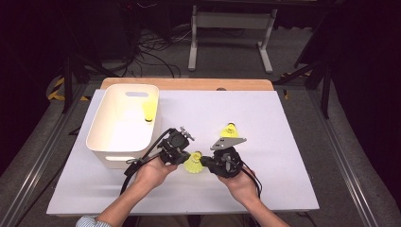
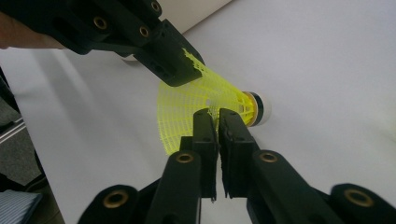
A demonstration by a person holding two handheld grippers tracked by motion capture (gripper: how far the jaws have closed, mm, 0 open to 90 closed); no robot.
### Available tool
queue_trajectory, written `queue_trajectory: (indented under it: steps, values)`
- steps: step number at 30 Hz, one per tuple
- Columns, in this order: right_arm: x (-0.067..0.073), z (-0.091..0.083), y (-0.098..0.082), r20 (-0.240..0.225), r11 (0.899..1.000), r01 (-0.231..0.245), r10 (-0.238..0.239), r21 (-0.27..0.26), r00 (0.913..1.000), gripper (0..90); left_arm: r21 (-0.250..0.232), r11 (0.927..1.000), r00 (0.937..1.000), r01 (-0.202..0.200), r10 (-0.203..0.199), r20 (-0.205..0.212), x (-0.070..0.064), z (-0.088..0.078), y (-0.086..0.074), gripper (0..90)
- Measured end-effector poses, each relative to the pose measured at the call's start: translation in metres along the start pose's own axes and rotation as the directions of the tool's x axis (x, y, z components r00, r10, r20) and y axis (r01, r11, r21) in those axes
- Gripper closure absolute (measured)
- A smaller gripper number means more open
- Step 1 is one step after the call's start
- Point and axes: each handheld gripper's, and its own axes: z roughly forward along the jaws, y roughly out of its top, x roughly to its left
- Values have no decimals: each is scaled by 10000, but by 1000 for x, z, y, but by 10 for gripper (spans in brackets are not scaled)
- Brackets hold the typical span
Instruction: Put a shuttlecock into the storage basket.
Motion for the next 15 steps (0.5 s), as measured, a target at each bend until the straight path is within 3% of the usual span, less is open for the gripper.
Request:
queue_trajectory:
  steps: [5, 7, 15]
  values:
    - [-1, -6, -1, -165, 9996, -100, 96, -252, 9998, 682, 22, 10000, 10000, 20, -20, -79, 1, -1, 2, 896]
    - [-2, -7, -1, -155, 9995, -99, 95, -302, 9998, 662, 61, 10000, 9999, 23, -22, -120, 1, 0, 3, 896]
    - [-8, -23, -8, 280, 9962, -177, 202, -854, 9994, 494, -143, 9999, 9998, -24, 21, -190, 0, -5, 5, 895]
